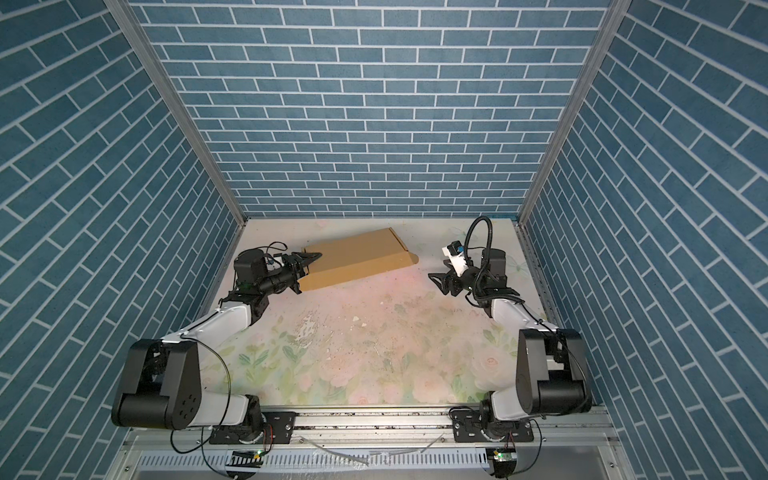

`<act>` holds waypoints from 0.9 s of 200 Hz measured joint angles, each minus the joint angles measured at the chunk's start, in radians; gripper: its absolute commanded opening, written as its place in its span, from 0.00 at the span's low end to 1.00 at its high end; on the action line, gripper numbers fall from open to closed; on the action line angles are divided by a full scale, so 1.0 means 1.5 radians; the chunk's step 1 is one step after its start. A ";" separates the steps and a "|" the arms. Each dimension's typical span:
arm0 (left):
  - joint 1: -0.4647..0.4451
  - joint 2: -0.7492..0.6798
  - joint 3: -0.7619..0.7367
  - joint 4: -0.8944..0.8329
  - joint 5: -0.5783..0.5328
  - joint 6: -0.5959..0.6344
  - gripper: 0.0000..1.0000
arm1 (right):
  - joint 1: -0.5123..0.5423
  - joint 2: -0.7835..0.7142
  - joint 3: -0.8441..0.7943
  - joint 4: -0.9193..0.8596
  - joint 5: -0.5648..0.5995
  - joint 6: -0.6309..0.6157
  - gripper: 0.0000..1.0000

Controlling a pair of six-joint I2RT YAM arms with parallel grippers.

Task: Fold the paper box

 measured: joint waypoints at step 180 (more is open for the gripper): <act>-0.101 0.035 -0.035 0.097 0.008 -0.222 0.39 | -0.005 0.109 0.096 0.088 -0.254 -0.063 0.78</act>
